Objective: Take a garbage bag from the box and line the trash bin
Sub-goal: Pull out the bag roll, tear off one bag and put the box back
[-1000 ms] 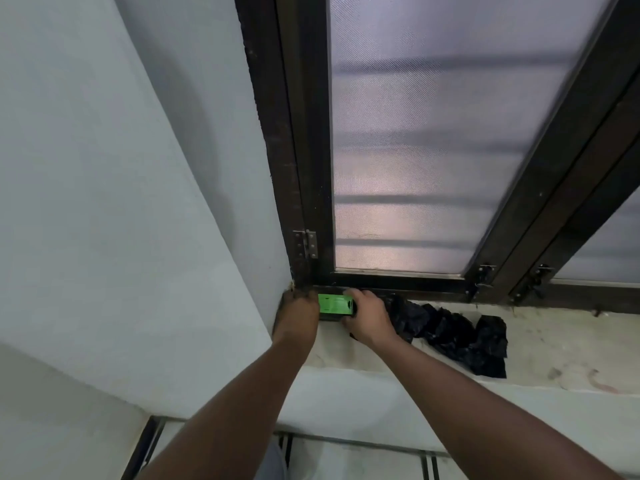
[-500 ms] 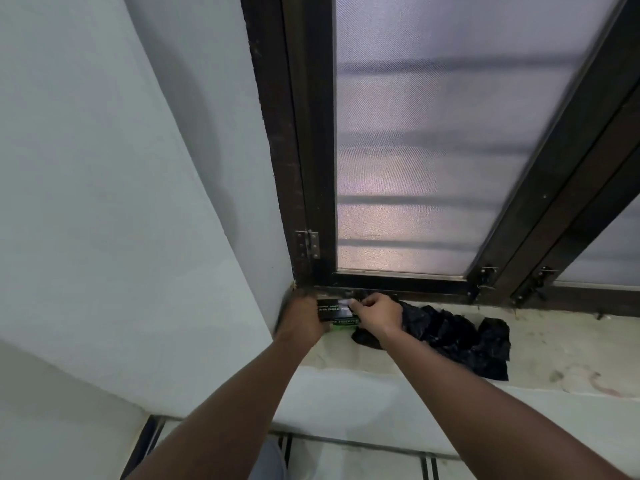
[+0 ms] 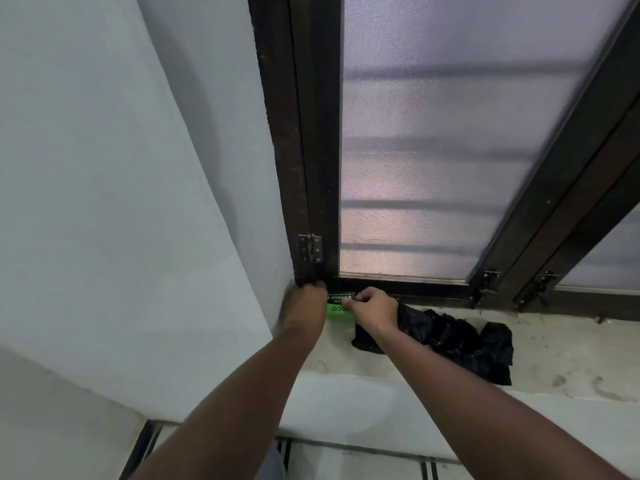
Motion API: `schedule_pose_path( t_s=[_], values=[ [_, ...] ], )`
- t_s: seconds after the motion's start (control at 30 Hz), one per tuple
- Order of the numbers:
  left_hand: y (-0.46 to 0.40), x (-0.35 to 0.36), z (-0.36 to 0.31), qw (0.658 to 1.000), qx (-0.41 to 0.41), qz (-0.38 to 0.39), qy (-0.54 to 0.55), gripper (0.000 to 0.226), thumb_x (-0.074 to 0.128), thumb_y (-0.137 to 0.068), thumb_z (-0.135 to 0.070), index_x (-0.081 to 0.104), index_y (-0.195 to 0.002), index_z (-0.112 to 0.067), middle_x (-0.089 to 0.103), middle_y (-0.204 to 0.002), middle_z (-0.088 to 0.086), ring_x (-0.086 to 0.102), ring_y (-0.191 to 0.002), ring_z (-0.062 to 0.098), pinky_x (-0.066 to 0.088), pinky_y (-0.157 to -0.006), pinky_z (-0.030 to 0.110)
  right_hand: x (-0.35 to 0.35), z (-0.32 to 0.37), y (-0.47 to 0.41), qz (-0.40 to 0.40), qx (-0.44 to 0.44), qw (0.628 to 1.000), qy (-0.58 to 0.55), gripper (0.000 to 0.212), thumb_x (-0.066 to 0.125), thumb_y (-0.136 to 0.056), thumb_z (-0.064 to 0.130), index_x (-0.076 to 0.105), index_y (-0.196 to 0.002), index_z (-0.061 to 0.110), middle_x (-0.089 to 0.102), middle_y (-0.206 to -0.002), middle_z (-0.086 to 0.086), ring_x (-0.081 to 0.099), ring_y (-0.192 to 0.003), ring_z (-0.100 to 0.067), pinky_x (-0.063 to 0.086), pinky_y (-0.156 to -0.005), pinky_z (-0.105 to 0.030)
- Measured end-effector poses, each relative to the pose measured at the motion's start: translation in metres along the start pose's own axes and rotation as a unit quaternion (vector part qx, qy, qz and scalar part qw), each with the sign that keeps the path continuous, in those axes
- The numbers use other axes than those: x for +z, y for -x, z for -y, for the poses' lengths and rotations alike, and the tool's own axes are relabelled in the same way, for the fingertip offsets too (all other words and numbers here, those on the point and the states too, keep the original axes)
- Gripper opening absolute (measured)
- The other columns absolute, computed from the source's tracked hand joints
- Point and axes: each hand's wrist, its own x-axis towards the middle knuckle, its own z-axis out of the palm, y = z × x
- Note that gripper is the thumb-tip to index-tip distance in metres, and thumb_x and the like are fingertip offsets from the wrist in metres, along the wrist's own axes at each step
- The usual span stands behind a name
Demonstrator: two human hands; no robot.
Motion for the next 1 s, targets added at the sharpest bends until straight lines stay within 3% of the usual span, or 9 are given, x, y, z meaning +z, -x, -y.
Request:
schedule_pose_path(
  t_s=[0.17, 0.3, 0.43, 0.57, 0.73, 0.83, 0.9, 1.0],
  values=[
    [0.003, -0.007, 0.003, 0.999, 0.028, 0.026, 0.019, 0.031, 0.062, -0.090, -0.014, 0.065, -0.121, -0.012, 0.072, -0.114, 0.012, 0.065, -0.108, 0.031, 0.048, -0.096, 0.035, 0.002, 0.010, -0.001, -0.004, 0.011, 1.000, 0.011, 0.026, 0.085, -0.076, 0.042, 0.074, -0.084, 0.019, 0.073, -0.084, -0.003, 0.071, -0.082, -0.018, 0.060, -0.078, -0.031],
    [0.005, -0.002, 0.007, 0.998, 0.052, 0.019, 0.010, 0.049, 0.059, -0.091, -0.003, 0.051, -0.139, -0.010, 0.066, -0.126, 0.016, 0.066, -0.113, 0.035, 0.052, -0.094, 0.039, 0.003, 0.010, 0.002, -0.006, 0.025, 1.000, 0.014, 0.027, 0.085, -0.075, 0.043, 0.076, -0.082, 0.019, 0.074, -0.083, -0.004, 0.071, -0.081, -0.019, 0.059, -0.078, -0.030],
    [0.003, 0.003, 0.009, 0.997, 0.072, 0.006, -0.014, 0.052, 0.055, -0.093, -0.002, 0.046, -0.144, -0.008, 0.063, -0.129, 0.018, 0.067, -0.112, 0.036, 0.053, -0.093, 0.040, 0.002, 0.013, 0.008, -0.013, 0.032, 0.999, 0.018, 0.027, 0.085, -0.076, 0.041, 0.077, -0.082, 0.017, 0.073, -0.083, -0.003, 0.070, -0.081, -0.018, 0.059, -0.078, -0.029],
    [0.004, 0.006, 0.009, 0.996, 0.086, 0.006, -0.033, 0.050, 0.054, -0.094, -0.003, 0.047, -0.143, -0.007, 0.061, -0.131, 0.018, 0.065, -0.115, 0.036, 0.051, -0.097, 0.040, 0.005, 0.006, 0.012, -0.013, 0.043, 0.998, 0.040, 0.026, 0.084, -0.077, 0.040, 0.075, -0.075, 0.016, 0.073, -0.077, -0.004, 0.071, -0.076, -0.018, 0.060, -0.072, -0.030],
    [0.005, 0.012, 0.008, 0.994, 0.094, 0.005, -0.056, 0.047, 0.054, -0.094, -0.001, 0.051, -0.141, -0.007, 0.064, -0.126, 0.018, 0.065, -0.113, 0.036, 0.051, -0.099, 0.040, 0.006, 0.000, 0.007, 0.002, 0.051, 0.998, 0.021, 0.027, 0.085, -0.080, 0.042, 0.079, -0.092, 0.018, 0.078, -0.090, -0.004, 0.075, -0.090, -0.020, 0.061, -0.089, -0.034],
    [0.009, 0.011, 0.007, 0.993, 0.093, 0.001, -0.071, 0.041, 0.054, -0.094, 0.000, 0.057, -0.134, -0.007, 0.068, -0.120, 0.016, 0.066, -0.109, 0.035, 0.051, -0.097, 0.040, 0.004, -0.003, 0.000, 0.034, 0.060, 0.998, -0.013, 0.021, 0.085, -0.081, 0.035, 0.079, -0.091, 0.017, 0.077, -0.093, -0.005, 0.076, -0.090, -0.021, 0.063, -0.087, -0.036],
    [0.014, 0.010, 0.008, 0.994, 0.085, -0.001, -0.074, 0.040, 0.056, -0.093, -0.001, 0.059, -0.131, -0.008, 0.069, -0.118, 0.015, 0.065, -0.109, 0.036, 0.051, -0.096, 0.040, -0.004, -0.006, 0.005, 0.040, 0.046, 0.998, -0.016, 0.016, 0.081, -0.086, 0.031, 0.082, -0.094, 0.017, 0.079, -0.093, -0.005, 0.076, -0.087, -0.018, 0.064, -0.085, -0.035],
    [0.025, 0.007, 0.008, 0.994, 0.096, -0.024, -0.055, 0.047, 0.059, -0.088, -0.003, 0.055, -0.134, -0.010, 0.065, -0.123, 0.015, 0.061, -0.111, 0.039, 0.051, -0.093, 0.043, -0.025, -0.009, 0.023, -0.005, -0.065, 0.994, 0.093, 0.016, 0.069, -0.090, 0.031, 0.081, -0.099, 0.024, 0.078, -0.094, 0.005, 0.072, -0.088, -0.012, 0.058, -0.081, -0.027]
  ],
)
